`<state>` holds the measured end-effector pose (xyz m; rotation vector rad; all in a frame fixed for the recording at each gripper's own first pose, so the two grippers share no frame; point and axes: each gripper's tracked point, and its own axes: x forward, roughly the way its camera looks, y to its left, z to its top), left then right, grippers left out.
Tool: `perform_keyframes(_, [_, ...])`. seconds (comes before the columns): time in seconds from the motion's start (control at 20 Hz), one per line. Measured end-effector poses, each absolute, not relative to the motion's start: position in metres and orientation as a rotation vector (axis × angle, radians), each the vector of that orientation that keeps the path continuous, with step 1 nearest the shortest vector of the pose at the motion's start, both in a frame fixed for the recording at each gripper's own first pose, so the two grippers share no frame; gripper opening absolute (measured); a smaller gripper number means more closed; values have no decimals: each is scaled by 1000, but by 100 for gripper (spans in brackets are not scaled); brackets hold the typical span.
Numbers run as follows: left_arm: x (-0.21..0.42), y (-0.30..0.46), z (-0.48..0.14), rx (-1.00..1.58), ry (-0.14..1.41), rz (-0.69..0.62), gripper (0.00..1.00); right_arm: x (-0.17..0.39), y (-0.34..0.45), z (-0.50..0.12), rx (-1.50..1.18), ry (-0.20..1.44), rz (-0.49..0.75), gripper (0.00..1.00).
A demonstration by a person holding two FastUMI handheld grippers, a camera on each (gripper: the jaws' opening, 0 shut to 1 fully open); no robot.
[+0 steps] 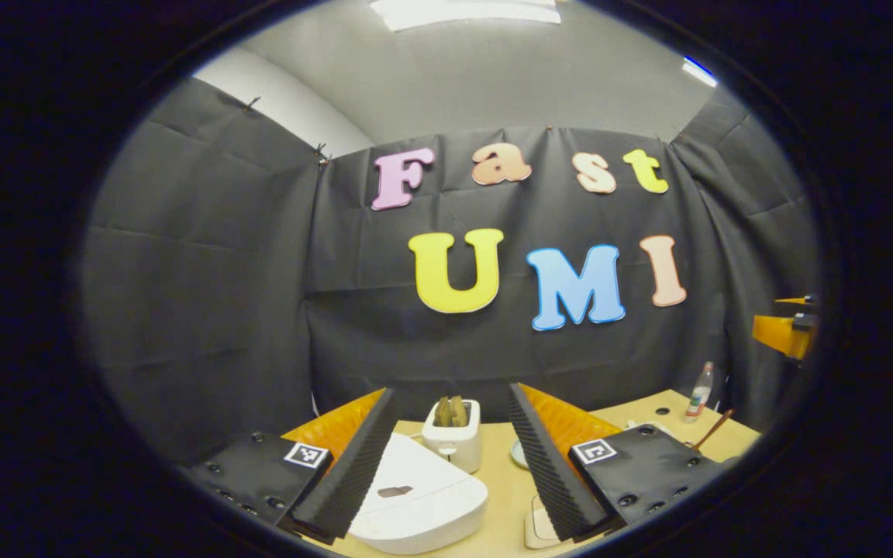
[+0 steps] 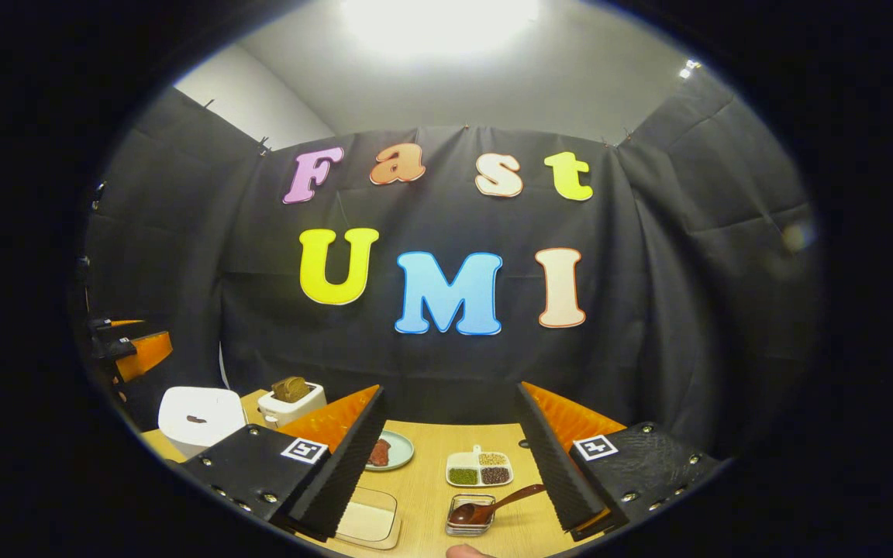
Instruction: Close the left gripper, press the button to open the rice cooker; take a wooden spoon from the chopstick holder with the right hand, scoop a spoonful of rice and pour it into the rice cooker, then put the wooden spoon back into the chopstick holder.
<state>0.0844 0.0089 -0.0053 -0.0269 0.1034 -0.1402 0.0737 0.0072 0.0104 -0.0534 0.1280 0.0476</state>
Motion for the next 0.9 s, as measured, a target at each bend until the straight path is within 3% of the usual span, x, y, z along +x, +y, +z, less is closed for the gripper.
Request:
perform_keyframes(0.1, [73,-6,1,-22,68,-164,95,68,13,13,-42,113,60,99])
perform_keyframes(0.15, [68,-13,1,-25,60,-174,100,67,13,13,-42,106,58,99])
perform_keyframes(0.35, [56,-28,1,-50,38,-196,100,57,14,10,-17,103,57,99])
perform_keyframes(0.4, [53,-28,0,-48,39,-199,95,56,12,10,-22,99,57,99])
perform_keyframes(0.5, [52,-28,-2,-48,46,-201,100,56,7,8,-36,102,48,99])
perform_keyframes(0.55, [51,-29,-3,-52,47,-199,95,55,6,8,-37,103,47,99])
perform_keyframes(0.6, [51,-28,-3,-56,49,-195,100,55,7,8,-35,104,44,99])
perform_keyframes(0.9, [55,-26,-3,-59,63,-189,100,53,7,6,-42,120,48,99])
